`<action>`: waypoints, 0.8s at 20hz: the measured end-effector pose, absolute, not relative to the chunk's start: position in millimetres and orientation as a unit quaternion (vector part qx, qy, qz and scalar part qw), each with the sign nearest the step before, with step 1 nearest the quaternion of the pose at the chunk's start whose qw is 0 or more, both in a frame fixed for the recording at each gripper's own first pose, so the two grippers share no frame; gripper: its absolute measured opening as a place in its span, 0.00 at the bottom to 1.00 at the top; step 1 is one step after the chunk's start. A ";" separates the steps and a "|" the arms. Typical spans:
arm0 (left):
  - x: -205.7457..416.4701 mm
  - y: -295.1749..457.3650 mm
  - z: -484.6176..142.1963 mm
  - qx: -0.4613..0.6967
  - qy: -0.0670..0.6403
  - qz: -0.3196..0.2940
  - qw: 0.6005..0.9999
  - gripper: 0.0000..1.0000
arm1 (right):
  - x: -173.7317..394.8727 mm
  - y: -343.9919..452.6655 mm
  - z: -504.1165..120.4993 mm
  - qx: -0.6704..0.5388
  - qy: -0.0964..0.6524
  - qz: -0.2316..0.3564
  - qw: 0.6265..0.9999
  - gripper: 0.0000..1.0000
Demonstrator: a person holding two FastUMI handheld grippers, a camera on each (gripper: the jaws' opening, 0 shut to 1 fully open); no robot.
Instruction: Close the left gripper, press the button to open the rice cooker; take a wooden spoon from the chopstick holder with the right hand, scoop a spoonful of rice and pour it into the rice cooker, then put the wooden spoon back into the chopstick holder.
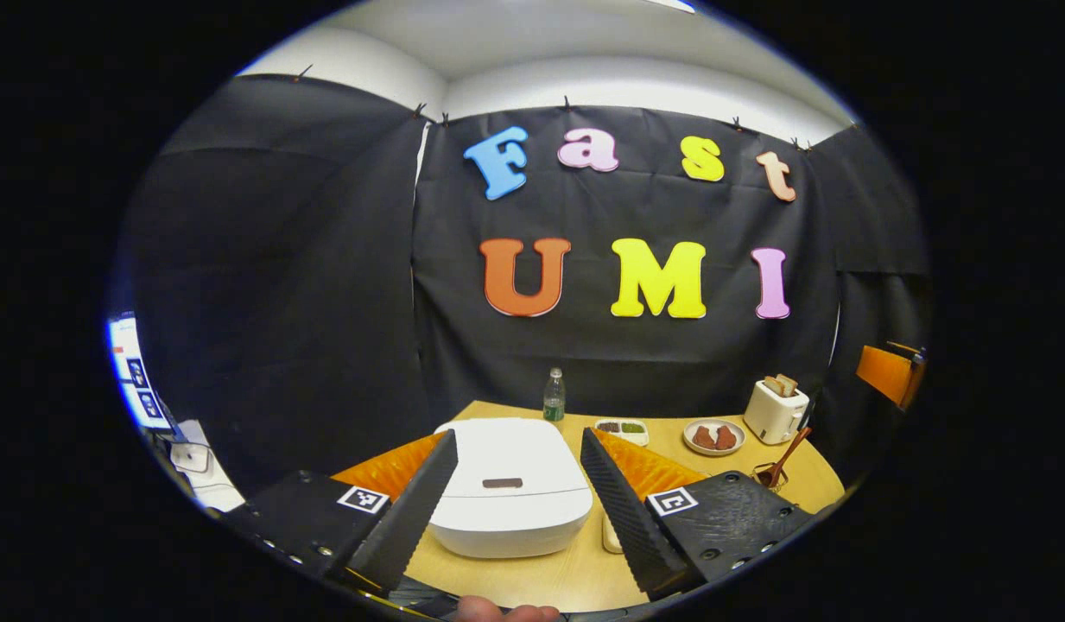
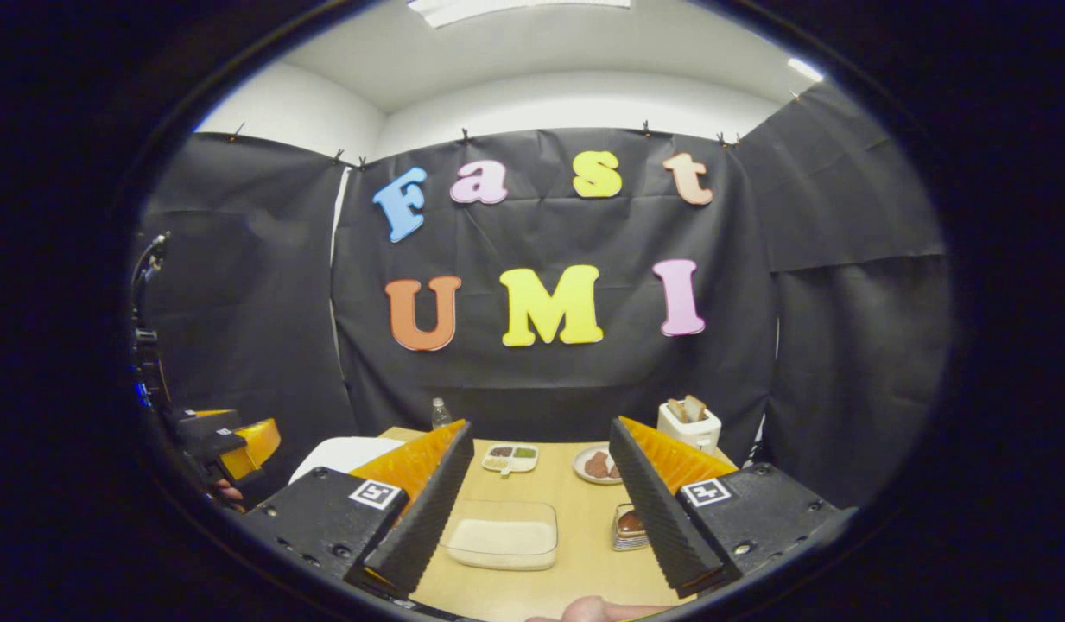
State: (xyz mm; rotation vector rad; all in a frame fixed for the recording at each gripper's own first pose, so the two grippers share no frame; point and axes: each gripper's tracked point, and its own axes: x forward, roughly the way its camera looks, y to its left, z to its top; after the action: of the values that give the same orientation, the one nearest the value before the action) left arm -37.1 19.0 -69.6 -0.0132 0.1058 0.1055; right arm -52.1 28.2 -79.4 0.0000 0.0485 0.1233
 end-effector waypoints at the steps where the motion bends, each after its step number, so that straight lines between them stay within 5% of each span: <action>1: -44.4 11.0 -59.0 -0.005 0.042 0.053 0.998 0.93 | -53.7 18.5 -74.6 -0.001 0.017 0.052 0.999 0.96; 16: -102.1 -80.9 -16.1 -0.018 -0.002 0.038 0.999 0.94 | -97.3 -39.3 -91.1 0.006 0.016 0.087 0.996 0.96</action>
State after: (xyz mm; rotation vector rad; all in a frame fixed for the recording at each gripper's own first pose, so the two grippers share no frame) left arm -102.1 -80.9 -16.1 -0.0361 -0.0048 0.0759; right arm -97.3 -39.3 -91.1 0.0114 0.0325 0.1733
